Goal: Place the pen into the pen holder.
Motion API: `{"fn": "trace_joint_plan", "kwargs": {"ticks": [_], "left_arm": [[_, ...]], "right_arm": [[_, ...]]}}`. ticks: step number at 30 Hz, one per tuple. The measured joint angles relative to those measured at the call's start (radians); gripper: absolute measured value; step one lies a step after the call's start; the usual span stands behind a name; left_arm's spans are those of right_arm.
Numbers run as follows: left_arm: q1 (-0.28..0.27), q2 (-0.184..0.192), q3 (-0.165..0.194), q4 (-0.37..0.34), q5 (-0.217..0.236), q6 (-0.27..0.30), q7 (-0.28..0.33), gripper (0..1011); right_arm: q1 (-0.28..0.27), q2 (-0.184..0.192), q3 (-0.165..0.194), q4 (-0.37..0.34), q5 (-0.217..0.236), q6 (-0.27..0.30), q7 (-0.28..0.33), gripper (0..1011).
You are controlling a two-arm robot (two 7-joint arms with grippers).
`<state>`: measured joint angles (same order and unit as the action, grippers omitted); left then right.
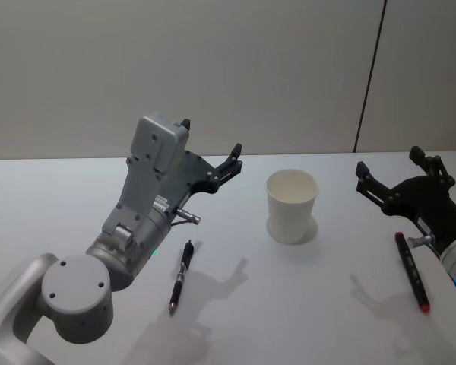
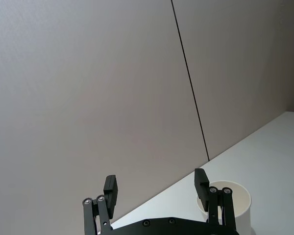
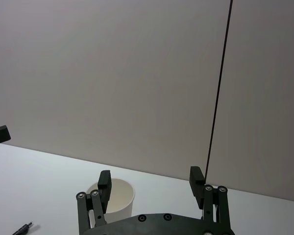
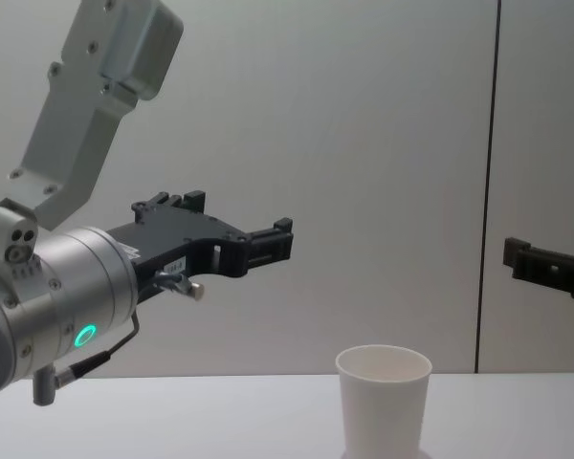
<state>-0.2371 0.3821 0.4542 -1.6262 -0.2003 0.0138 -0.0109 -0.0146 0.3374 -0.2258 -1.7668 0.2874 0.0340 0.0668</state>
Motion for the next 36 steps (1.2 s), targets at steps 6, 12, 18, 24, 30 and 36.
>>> {"fn": "trace_joint_plan", "kwargs": {"ticks": [6,12,18,24,30,36], "left_arm": [[0.000,0.000,0.000,0.000,0.000,0.000,0.000,1004],[0.000,0.000,0.000,0.000,0.000,0.000,0.000,1004],[0.000,0.000,0.000,0.000,0.000,0.000,0.000,1004],[0.000,0.000,0.000,0.000,0.000,0.000,0.000,1004],[0.000,0.000,0.000,0.000,0.000,0.000,0.000,1004],[0.000,0.000,0.000,0.000,0.000,0.000,0.000,1004]], "right_arm": [[0.000,0.000,0.001,-0.002,0.001,0.003,0.000,1002],[0.003,0.001,0.005,-0.008,0.012,0.037,0.000,1002],[0.017,0.000,0.011,-0.014,0.019,0.093,0.001,1001],[0.037,-0.002,0.015,-0.016,0.021,0.168,0.006,1001],[0.058,-0.005,0.016,-0.015,0.015,0.231,0.009,1002],[0.081,-0.012,0.015,-0.007,-0.007,0.296,0.010,1002]]}}
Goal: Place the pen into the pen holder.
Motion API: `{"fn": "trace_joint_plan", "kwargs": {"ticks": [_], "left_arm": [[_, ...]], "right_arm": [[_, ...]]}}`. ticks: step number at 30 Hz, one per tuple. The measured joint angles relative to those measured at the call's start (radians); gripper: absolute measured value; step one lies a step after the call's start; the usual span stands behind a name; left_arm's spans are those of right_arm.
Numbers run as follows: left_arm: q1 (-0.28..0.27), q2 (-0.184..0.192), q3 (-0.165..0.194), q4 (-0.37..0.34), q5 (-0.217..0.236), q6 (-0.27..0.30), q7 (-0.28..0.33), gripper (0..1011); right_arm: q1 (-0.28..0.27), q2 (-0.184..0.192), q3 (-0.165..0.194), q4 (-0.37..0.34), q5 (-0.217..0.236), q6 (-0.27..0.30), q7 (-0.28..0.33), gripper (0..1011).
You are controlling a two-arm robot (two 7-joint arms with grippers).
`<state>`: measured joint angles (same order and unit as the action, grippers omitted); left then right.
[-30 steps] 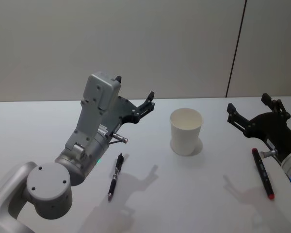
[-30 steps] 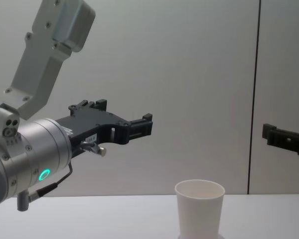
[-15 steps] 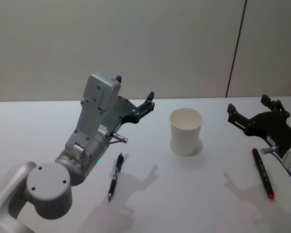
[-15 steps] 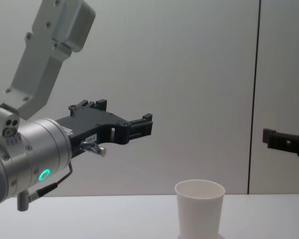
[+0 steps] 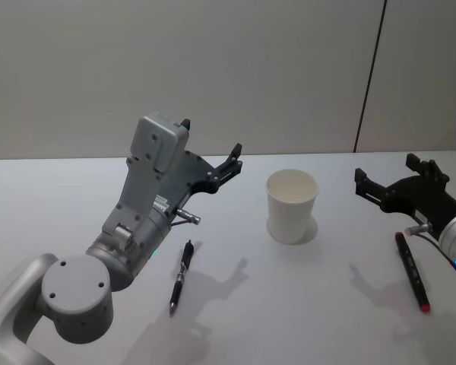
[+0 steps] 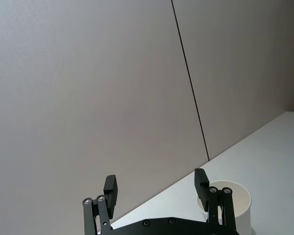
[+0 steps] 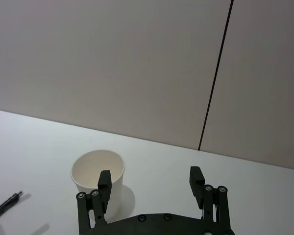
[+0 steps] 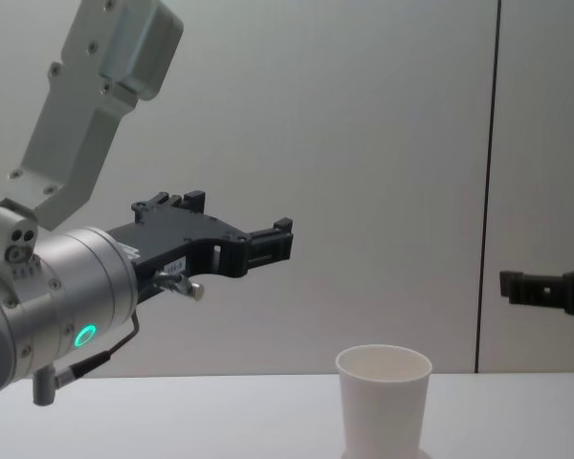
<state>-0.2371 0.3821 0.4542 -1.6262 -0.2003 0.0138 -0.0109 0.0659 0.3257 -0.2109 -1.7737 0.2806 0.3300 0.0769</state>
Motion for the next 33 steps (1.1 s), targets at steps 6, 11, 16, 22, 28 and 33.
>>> {"fn": "trace_joint_plan", "kwargs": {"ticks": [6,11,16,22,28,33], "left_arm": [[0.000,0.000,0.000,0.000,0.000,0.000,0.000,1004],[0.000,0.000,0.000,0.000,0.000,0.000,0.000,1004],[0.000,0.000,0.000,0.000,0.000,0.000,0.000,1004],[0.000,0.000,0.000,0.000,0.000,0.000,0.000,1004],[0.000,0.000,0.000,0.000,0.000,0.000,0.000,1004],[0.000,0.000,0.000,0.000,0.000,0.000,0.000,1004]], "right_arm": [[0.025,-0.010,-0.007,0.011,-0.037,0.074,-0.001,1002],[0.044,-0.020,-0.015,0.022,-0.070,0.127,-0.003,1002],[0.059,-0.030,-0.021,0.031,-0.095,0.170,-0.008,1002],[0.077,-0.043,-0.028,0.043,-0.125,0.224,-0.014,1002],[0.095,-0.055,-0.033,0.057,-0.149,0.265,-0.020,1002],[0.113,-0.069,-0.036,0.077,-0.171,0.302,-0.028,1002]]}}
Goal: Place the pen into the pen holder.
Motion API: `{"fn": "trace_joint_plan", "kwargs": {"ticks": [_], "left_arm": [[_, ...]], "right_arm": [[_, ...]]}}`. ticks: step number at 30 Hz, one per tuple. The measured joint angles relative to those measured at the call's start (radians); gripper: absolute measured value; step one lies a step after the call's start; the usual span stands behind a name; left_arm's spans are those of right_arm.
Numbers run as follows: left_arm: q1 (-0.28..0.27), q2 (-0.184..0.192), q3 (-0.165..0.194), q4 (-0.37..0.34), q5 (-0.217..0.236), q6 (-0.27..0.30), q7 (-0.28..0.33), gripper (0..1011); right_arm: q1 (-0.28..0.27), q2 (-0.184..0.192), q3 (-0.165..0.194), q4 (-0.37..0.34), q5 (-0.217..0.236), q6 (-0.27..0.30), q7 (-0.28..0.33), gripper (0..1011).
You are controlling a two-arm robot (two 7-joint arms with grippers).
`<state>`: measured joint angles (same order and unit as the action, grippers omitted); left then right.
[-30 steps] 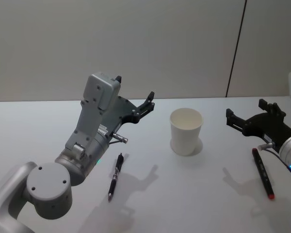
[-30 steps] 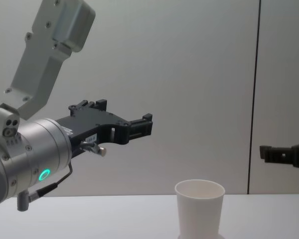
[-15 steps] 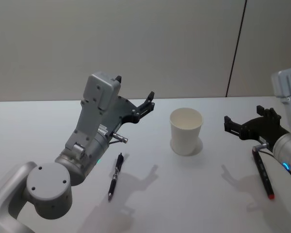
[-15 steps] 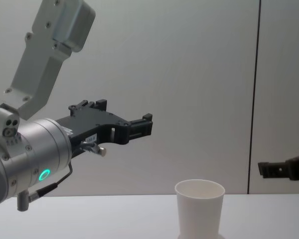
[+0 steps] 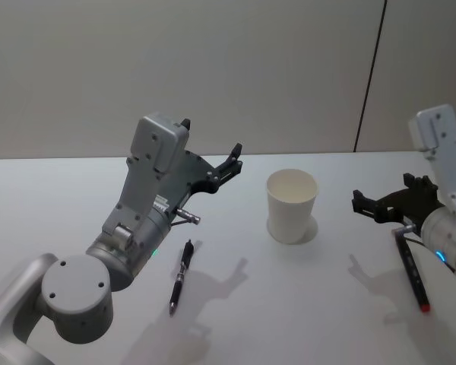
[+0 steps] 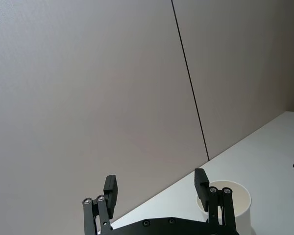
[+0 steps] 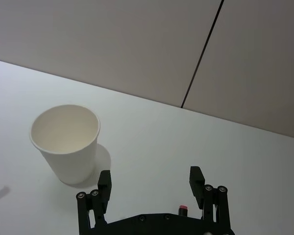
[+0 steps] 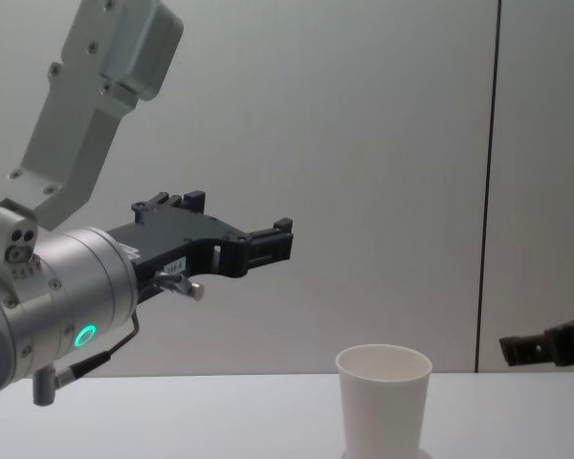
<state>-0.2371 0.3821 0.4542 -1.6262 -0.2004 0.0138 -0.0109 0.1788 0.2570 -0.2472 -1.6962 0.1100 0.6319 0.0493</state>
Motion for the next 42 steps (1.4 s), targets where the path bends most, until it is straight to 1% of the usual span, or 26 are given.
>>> {"fn": "trace_joint_plan", "kwargs": {"ticks": [8,18,30,42], "left_arm": [[0.000,0.000,0.000,0.000,0.000,0.000,0.000,1004],[0.000,0.000,0.000,0.000,0.000,0.000,0.000,1004],[0.000,0.000,0.000,0.000,0.000,0.000,0.000,1004],[0.000,0.000,0.000,0.000,0.000,0.000,0.000,1004]], "right_arm": [[0.028,-0.022,-0.001,0.038,-0.017,0.059,-0.018,1002],[0.059,-0.052,0.005,0.091,-0.011,0.114,-0.052,1002],[0.089,-0.081,0.013,0.149,-0.009,0.164,-0.082,1002],[0.117,-0.099,0.019,0.206,-0.038,0.199,-0.096,1002]]}}
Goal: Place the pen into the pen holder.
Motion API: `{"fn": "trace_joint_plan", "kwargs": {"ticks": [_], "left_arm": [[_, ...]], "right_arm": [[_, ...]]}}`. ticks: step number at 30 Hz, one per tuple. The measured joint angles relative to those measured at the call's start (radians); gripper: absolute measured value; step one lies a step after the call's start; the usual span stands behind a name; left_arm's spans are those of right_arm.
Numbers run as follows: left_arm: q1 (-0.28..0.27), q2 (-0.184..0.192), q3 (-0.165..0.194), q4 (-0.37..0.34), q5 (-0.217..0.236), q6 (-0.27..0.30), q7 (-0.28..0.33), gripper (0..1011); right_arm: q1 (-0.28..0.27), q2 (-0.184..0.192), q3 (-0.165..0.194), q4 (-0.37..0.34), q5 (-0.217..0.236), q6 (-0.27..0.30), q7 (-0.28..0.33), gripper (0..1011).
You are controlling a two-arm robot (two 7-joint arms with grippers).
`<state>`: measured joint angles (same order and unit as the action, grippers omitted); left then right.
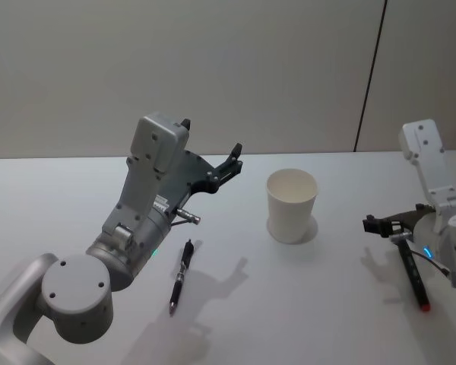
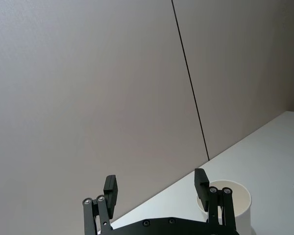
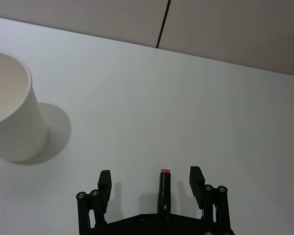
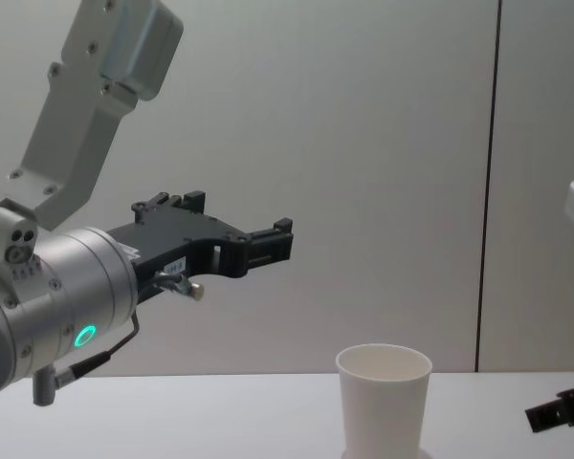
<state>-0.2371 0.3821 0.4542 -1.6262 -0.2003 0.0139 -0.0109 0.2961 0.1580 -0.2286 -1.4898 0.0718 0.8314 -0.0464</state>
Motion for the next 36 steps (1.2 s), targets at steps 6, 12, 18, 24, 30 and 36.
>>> {"fn": "trace_joint_plan", "kwargs": {"ticks": [6,12,18,24,30,36], "left_arm": [[0.000,0.000,0.000,0.000,0.000,0.000,0.000,1004],[0.000,0.000,0.000,0.000,0.000,0.000,0.000,1004],[0.000,0.000,0.000,0.000,0.000,0.000,0.000,1004],[0.000,0.000,0.000,0.000,0.000,0.000,0.000,1004],[0.000,0.000,0.000,0.000,0.000,0.000,0.000,1004],[0.000,0.000,0.000,0.000,0.000,0.000,0.000,1004]], "right_arm": [[0.014,-0.005,0.006,0.029,-0.017,0.010,-0.002,1002],[0.027,-0.010,0.012,0.053,-0.025,0.019,-0.003,1002],[0.037,-0.015,0.020,0.073,-0.026,0.028,-0.007,1002],[0.046,-0.023,0.030,0.090,-0.016,0.038,-0.016,1001],[0.053,-0.032,0.043,0.106,0.008,0.046,-0.032,1002],[0.059,-0.043,0.055,0.120,0.034,0.053,-0.052,1002]]}}
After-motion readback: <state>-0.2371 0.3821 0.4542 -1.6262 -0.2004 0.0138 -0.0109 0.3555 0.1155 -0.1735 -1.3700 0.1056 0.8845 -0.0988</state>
